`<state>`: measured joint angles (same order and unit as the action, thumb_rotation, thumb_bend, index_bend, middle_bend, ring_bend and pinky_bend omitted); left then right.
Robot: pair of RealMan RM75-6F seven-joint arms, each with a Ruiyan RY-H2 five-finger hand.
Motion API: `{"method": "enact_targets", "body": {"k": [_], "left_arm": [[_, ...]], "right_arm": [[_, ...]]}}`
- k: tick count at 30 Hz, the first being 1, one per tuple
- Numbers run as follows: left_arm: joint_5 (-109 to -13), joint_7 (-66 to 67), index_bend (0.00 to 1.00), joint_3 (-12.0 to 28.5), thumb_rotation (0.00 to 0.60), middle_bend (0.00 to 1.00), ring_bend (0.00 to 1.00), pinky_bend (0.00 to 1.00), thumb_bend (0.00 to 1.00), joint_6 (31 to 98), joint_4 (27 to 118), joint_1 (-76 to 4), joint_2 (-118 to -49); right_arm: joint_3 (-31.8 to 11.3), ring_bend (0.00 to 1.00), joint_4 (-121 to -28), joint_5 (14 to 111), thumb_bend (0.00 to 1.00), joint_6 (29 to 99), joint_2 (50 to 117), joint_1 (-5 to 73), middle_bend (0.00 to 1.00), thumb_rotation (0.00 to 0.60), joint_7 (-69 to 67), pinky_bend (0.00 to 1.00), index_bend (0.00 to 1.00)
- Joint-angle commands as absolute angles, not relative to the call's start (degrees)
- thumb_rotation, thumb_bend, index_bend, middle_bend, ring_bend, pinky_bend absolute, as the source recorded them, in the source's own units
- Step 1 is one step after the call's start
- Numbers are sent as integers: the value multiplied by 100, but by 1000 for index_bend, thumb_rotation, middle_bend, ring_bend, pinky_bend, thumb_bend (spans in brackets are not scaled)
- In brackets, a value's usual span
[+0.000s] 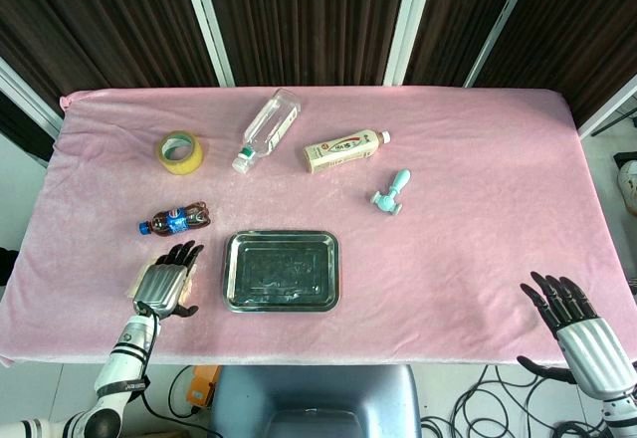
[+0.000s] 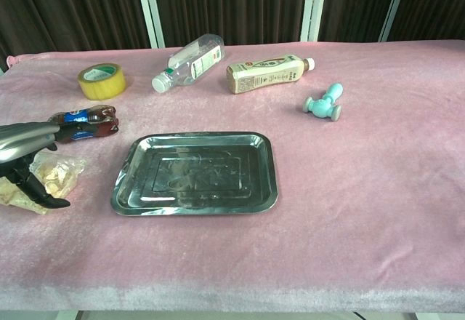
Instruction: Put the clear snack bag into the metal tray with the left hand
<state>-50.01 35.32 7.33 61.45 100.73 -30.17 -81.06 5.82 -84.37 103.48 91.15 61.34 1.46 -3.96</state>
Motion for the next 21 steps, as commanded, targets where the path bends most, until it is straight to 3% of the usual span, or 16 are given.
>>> {"method": "enact_targets", "body": {"k": [1, 13, 21], "left_arm": [[-5008, 3509, 0, 703, 600, 0, 0, 198, 174, 6180, 10081, -3028, -8096], [-4973, 3531, 0, 608, 600, 0, 0, 201, 195, 6378, 9916, -3125, -8202], [-4566, 3990, 55, 636, 600, 19, 20, 227, 288, 6663, 9450, -3224, -8552]], "right_arm": [[587, 0, -8450, 10342, 0, 9093, 6127, 154, 0, 600, -383, 187, 0], [604, 0, -8453, 10361, 0, 9078, 6125, 167, 0, 600, -364, 187, 0], [620, 0, -8448, 10376, 0, 9081, 6109, 171, 0, 600, -388, 187, 0]]}}
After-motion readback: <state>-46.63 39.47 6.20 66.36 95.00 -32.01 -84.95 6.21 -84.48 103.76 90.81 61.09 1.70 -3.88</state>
